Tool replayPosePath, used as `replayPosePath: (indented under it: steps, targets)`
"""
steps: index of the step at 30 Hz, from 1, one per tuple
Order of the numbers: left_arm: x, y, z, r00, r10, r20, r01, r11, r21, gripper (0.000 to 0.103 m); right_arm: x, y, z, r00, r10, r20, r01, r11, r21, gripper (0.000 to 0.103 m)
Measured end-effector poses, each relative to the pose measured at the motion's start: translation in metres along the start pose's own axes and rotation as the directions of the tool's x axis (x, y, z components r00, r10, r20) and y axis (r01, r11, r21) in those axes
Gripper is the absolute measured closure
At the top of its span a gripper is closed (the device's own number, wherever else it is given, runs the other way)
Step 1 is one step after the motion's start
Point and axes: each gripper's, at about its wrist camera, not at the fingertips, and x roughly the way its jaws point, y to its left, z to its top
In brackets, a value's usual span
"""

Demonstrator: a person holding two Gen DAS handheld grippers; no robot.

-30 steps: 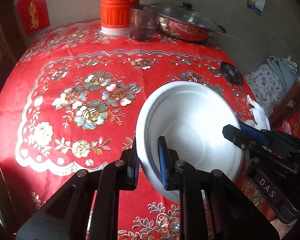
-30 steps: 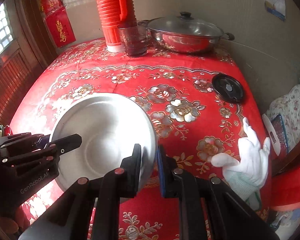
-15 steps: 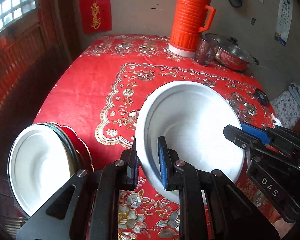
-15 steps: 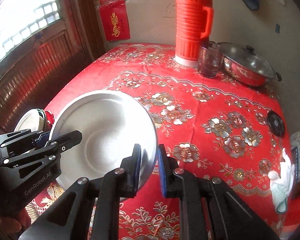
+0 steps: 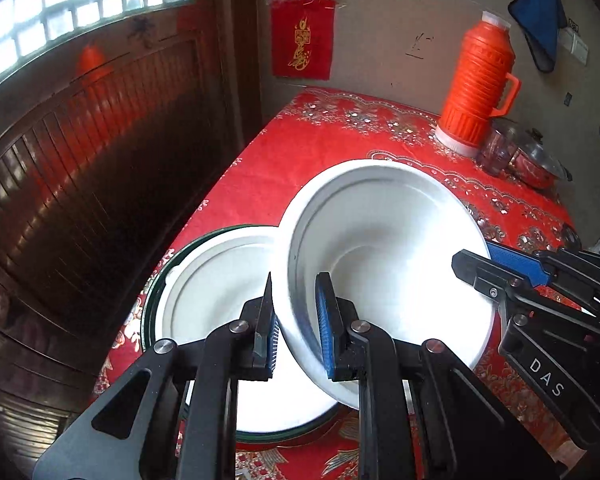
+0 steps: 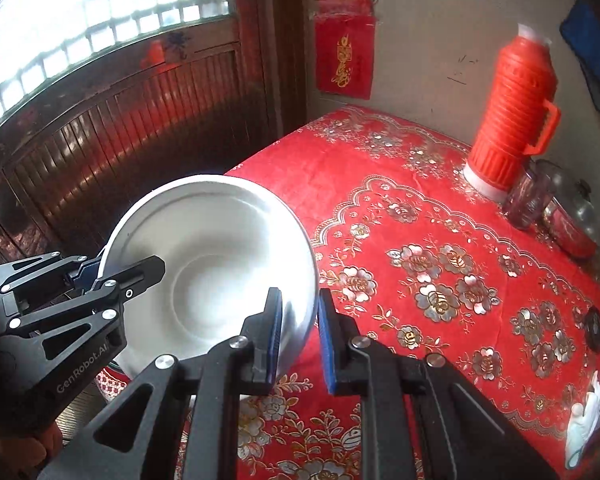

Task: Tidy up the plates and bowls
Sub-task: 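Lift the second white bowl with the right tool and carry it toward the stack, then lower the second white bowl with the right tool onto the stacked dishes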

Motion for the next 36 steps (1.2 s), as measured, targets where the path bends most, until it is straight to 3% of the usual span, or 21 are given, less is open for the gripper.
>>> replayPosePath:
  steps: [11,36]
  targets:
    - [0.008,0.043,-0.018,0.998,0.064,-0.029,-0.065,0.997,-0.048,0.086,0.028,0.05,0.004,0.999,0.026,-0.045,-0.029,0.996,-0.086,0.085]
    - [0.031,0.062,-0.032,0.992,0.107,-0.061,-0.112,0.991,-0.071,0.086,0.054,0.078,-0.001,0.996,-0.014,-0.085,0.002,0.989,-0.147,0.084]
